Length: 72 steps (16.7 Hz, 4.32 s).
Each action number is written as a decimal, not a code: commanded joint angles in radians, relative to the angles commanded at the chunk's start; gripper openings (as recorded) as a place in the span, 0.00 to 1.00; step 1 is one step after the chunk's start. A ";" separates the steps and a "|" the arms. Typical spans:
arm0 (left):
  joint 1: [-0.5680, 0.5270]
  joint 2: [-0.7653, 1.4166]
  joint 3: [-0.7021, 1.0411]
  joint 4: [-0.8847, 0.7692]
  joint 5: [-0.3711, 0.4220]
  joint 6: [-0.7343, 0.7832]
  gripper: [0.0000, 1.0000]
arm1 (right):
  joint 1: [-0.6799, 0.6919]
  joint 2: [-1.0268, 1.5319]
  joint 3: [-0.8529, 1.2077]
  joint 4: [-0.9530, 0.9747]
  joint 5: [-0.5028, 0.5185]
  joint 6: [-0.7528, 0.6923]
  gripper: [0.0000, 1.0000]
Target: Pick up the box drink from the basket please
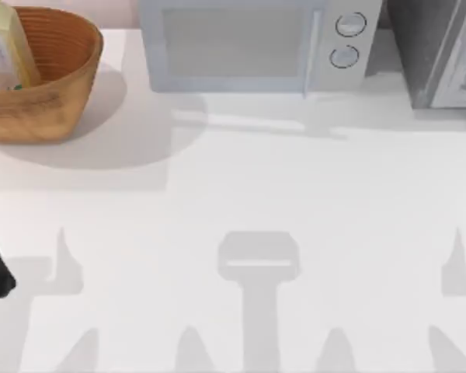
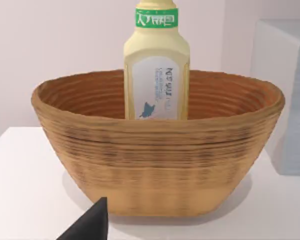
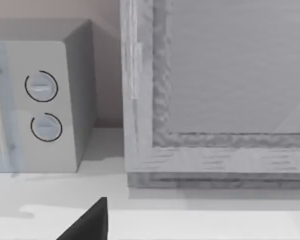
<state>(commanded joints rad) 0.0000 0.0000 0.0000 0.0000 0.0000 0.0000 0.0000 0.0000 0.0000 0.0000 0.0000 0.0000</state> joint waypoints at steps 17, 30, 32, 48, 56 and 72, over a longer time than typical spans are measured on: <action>0.015 0.910 0.362 0.627 0.025 0.010 1.00 | 0.000 0.000 0.000 0.000 0.000 0.000 1.00; 0.067 1.924 0.736 1.193 0.103 0.012 1.00 | 0.000 0.000 0.000 0.000 0.000 0.000 1.00; 0.072 1.981 0.755 1.221 0.109 0.010 1.00 | 0.000 0.000 0.000 0.000 0.000 0.000 1.00; 0.060 2.107 0.963 1.136 0.099 0.009 1.00 | 0.000 0.000 0.000 0.000 0.000 0.000 1.00; 0.059 2.120 0.986 1.127 0.099 0.009 0.77 | 0.000 0.000 0.000 0.000 0.000 0.000 1.00; 0.059 2.120 0.986 1.127 0.099 0.009 0.00 | 0.000 0.000 0.000 0.000 0.000 0.000 1.00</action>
<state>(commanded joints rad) 0.0595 2.1197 0.9859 1.1267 0.0986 0.0088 0.0000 0.0000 0.0000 0.0000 0.0000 0.0000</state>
